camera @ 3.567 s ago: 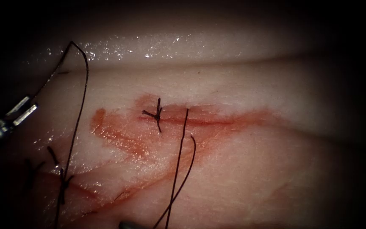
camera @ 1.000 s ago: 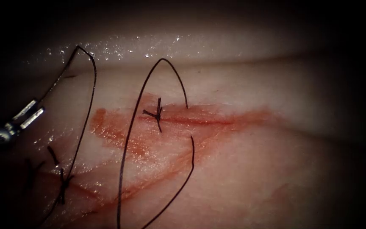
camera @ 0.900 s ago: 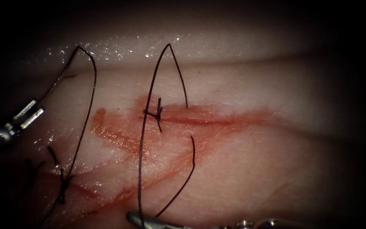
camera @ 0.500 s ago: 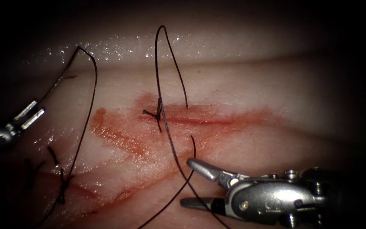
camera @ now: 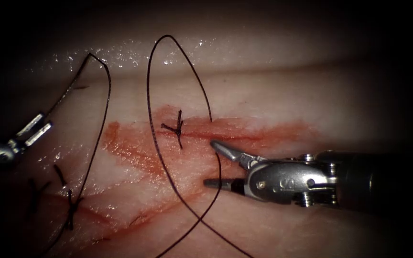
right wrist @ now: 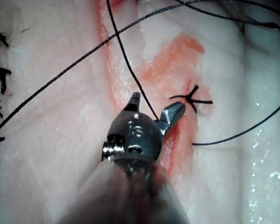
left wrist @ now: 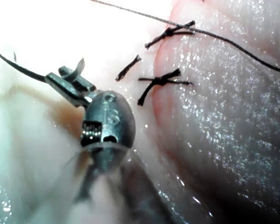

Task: Wound Closure

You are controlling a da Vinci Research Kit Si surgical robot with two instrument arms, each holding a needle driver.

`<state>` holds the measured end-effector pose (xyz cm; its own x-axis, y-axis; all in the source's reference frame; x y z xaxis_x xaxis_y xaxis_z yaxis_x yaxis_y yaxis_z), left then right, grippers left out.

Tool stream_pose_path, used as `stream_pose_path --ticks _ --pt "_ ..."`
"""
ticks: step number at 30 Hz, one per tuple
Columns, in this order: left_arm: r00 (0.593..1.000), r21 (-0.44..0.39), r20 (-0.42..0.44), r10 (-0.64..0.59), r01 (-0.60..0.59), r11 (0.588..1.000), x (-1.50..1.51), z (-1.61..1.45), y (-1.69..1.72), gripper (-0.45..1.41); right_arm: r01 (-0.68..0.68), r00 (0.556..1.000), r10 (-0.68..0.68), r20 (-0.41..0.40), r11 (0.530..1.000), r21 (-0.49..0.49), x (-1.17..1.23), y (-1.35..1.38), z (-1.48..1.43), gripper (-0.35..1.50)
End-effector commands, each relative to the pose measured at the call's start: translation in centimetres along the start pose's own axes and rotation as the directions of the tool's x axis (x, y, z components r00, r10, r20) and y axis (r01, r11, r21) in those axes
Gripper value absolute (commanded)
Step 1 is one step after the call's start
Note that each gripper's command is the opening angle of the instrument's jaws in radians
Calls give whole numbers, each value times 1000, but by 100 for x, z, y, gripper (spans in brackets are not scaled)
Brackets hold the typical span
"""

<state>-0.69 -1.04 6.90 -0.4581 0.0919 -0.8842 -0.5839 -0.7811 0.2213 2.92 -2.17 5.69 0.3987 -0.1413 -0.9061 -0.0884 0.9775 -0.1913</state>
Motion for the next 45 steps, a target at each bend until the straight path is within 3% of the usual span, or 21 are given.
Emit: stream_pose_path --ticks 1,3,4,5,6,11,17,26,32,36,37,38,40,43,44,45 --pt "1000 -1 -1 -1 1 1000 -4 5 6 -45 -1 1000 1 -8 1000 2 -1 -1 9 116" --pt "1000 -1 -1 -1 1 1000 -4 5 6 -45 0 1000 0 -13 1000 5 1 -3 8 56" --pt "1000 -1 -1 -1 1 1000 -4 5 6 -45 0 1000 0 -13 1000 5 1 -3 8 56" --pt "1000 -1 -1 -1 1 1000 -4 5 6 -45 1 1000 -1 -15 1000 14 2 -5 6 -28" --pt "1000 -1 -1 -1 1 1000 -4 5 6 -45 2 1000 -2 -18 1000 24 2 -5 4 -35" --pt "1000 -1 -1 -1 1 1000 -4 5 6 -45 10 1000 -9 -16 998 62 4 -14 -5 -35" --pt "1000 -3 -2 -1 1 1000 -3 5 7 -45 15 999 -12 -31 995 94 38 -40 -18 -35" --pt "1000 -3 -3 0 0 1000 -2 6 9 -45 17 996 -5 -91 990 137 126 -83 -32 -35" --pt "1000 -3 -3 0 0 1000 -2 6 9 -45 45 988 -2 -157 962 270 193 -121 -14 -35" --pt "1000 -3 -3 0 0 1000 -2 6 9 -45 48 982 10 -188 953 299 222 -126 -5 -35" --pt "1000 -3 -3 0 0 1000 -2 6 9 -45 44 984 10 -177 954 296 224 -122 -3 -23" --pt "1000 -3 -3 0 0 1000 -2 6 9 -45 37 988 6 -155 963 268 223 -114 -3 26" --pt "1000 -5 -5 0 0 1000 -2 6 9 -45 21 990 10 -138 975 222 216 -101 -5 69" --pt "1000 -5 -5 0 0 1000 -2 6 9 -45 9 992 10 -129 989 146 195 -71 -12 118" --pt "1000 -5 -5 0 0 1000 -2 5 9 -45 5 994 5 -109 996 91 177 -53 -18 136" --pt "1000 -5 -5 0 0 1000 -2 6 9 -45 0 994 7 -112 998 64 161 -40 -23 140"
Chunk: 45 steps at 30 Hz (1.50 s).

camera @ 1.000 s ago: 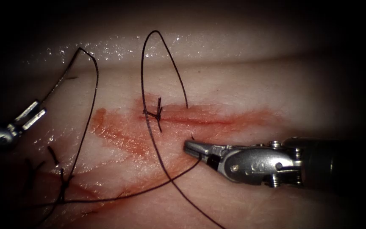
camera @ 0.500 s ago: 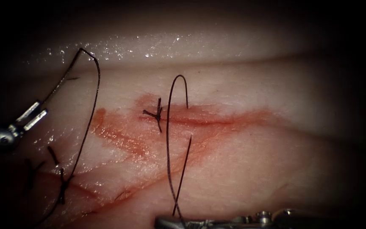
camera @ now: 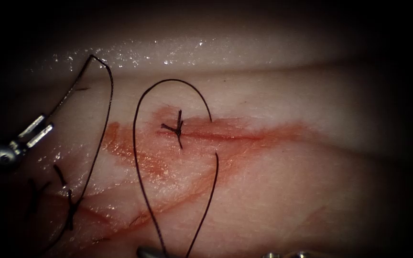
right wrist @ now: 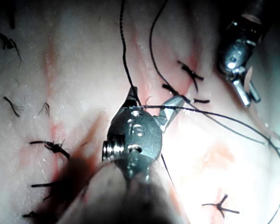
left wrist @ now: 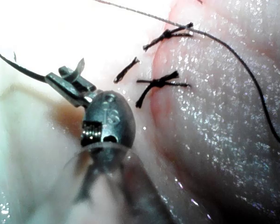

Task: Wound Closure

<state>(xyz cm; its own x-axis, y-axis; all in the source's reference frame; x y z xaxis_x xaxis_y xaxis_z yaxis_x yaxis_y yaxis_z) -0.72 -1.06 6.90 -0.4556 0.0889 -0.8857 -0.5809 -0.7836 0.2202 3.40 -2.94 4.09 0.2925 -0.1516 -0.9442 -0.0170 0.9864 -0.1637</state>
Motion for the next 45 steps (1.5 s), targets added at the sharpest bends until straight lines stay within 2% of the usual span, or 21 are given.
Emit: stream_pose_path --ticks 1,9,12,15,19,22,23,24,25,26,27,31,35,45 --pt "1000 -1 -1 -1 1 1000 -4 5 6 -45 -3 1000 3 6 1000 -18 -23 14 -1 140" --pt "1000 -2 1 0 0 1000 -4 6 7 -45 6 999 -4 36 999 -47 -83 42 -18 141" --pt "1000 -3 2 1 -1 1000 -5 6 8 -45 13 999 -10 47 998 -56 -103 46 -15 143" --pt "1000 -2 2 2 -2 1000 -5 7 8 -45 32 996 -27 83 998 -58 -142 52 -2 145" --pt "1000 -4 4 3 -3 1000 -6 7 9 -45 50 993 -44 111 997 -58 -173 55 7 141" --pt "1000 -4 4 3 -3 1000 -6 7 9 -45 57 992 -50 115 997 -59 -182 55 8 130" --pt "1000 -4 4 3 -3 1000 -6 7 9 -45 59 992 -52 119 997 -58 -185 54 8 118" --pt "1000 -4 4 3 -3 1000 -5 7 9 -45 62 991 -55 122 997 -50 -186 52 7 74" --pt "1000 -5 3 3 -3 1000 -5 7 9 -45 63 990 -58 130 997 -37 -187 50 6 35" --pt "1000 -5 3 3 -3 1000 -5 7 9 -45 64 989 -60 135 998 -27 -187 49 6 -13" --pt "1000 -5 3 3 -3 1000 -5 7 9 -45 64 989 -62 136 998 -10 -186 47 5 -35" --pt "1000 -5 3 3 -3 1000 -5 7 10 -45 64 990 -68 120 997 34 -175 34 2 -35" --pt "1000 -5 3 3 -3 1000 -5 7 10 -45 63 992 -71 108 995 77 -150 17 -3 -35" --pt "1000 -5 3 3 -3 1000 -5 7 10 -45 61 997 -67 27 983 173 -54 -30 -13 -35"
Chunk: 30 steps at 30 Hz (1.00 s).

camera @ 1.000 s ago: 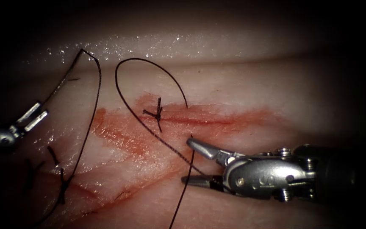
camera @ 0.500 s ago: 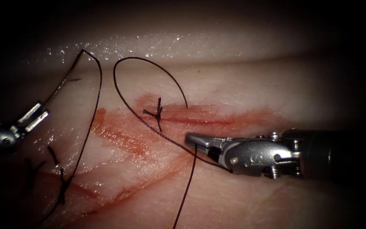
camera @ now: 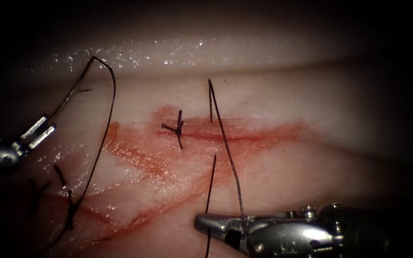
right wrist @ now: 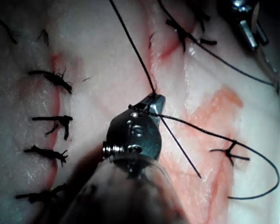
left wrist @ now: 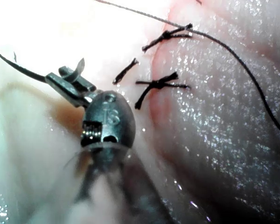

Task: Wound Closure

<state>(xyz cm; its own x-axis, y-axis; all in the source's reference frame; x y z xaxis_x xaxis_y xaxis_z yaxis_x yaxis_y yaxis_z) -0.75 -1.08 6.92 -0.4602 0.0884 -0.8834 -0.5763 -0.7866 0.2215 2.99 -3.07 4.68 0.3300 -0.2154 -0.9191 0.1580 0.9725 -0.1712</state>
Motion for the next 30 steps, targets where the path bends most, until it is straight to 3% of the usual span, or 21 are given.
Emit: stream_pose_path --ticks 1,6,9,10,11,13,14,19,30 --pt "1000 0 -1 -1 1 1000 -4 5 6 -45 4 1000 -3 -26 1000 31 25 -11 12 -35" --pt "1000 0 -1 -1 1 1000 -4 5 6 -45 17 998 -9 -61 991 131 72 -30 21 -35" --pt "1000 0 -1 -1 1 1000 -3 5 6 -45 14 998 -5 -68 991 136 91 -27 29 -35" --pt "1000 0 -1 -1 1 1000 -3 5 7 -45 8 999 -2 -54 995 104 89 -21 29 24" --pt "1000 -2 -3 -1 1 1000 -3 5 7 -45 3 999 1 -47 997 76 86 -16 27 56" --pt "1000 -2 -3 -1 1 1000 -3 5 7 -45 -14 999 14 -38 1000 1 74 -1 22 103" --pt "1000 -2 -3 -1 1 1000 -3 5 7 -45 -15 999 15 -31 1000 -22 67 6 18 110" --pt "1000 -2 -3 -1 1 1000 -3 5 7 -45 -28 1000 28 -5 993 -110 31 37 4 135" --pt "1000 -3 -3 -1 1 1000 -3 5 6 -45 -25 998 33 44 983 -183 -40 70 -1 142"
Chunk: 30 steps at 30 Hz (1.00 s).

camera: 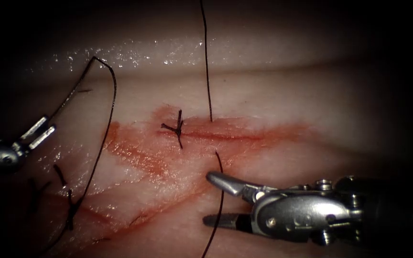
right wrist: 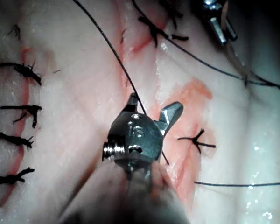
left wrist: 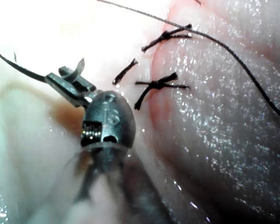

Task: Wound Closure

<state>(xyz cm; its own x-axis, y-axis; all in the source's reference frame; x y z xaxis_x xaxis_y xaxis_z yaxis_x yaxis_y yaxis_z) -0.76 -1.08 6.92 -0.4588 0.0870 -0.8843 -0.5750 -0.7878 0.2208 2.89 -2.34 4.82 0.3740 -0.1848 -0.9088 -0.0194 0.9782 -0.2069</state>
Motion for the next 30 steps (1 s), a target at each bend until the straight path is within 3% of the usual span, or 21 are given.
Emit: stream_pose_path --ticks 1,9,12,13,14,15,22,30 --pt "1000 -1 -1 -1 1 1000 -4 5 6 -45 3 1000 -3 6 1000 -8 -14 3 13 143" --pt "1000 -1 -1 -1 1 1000 -4 5 6 -45 40 997 -39 61 999 -7 -70 6 37 140" --pt "1000 -1 -1 -1 1 1000 -4 5 6 -45 30 997 -30 67 1000 -7 -85 2 39 120" --pt "1000 -1 -1 -1 1 1000 -4 5 6 -45 35 998 -35 53 999 0 -88 -2 37 64" --pt "1000 -1 -1 -1 1 1000 -4 5 6 -45 36 998 -37 42 999 11 -87 -3 36 24" --pt "1000 -1 -1 -1 1 1000 -4 5 6 -45 37 999 -38 32 999 25 -86 -5 33 -35" --pt "1000 -1 -1 -1 1 1000 -4 5 6 -45 33 999 -34 5 996 79 -63 -15 22 -35" --pt "1000 -1 -2 0 0 1000 -4 6 7 -45 37 999 -33 -34 992 122 -11 -41 6 -35"
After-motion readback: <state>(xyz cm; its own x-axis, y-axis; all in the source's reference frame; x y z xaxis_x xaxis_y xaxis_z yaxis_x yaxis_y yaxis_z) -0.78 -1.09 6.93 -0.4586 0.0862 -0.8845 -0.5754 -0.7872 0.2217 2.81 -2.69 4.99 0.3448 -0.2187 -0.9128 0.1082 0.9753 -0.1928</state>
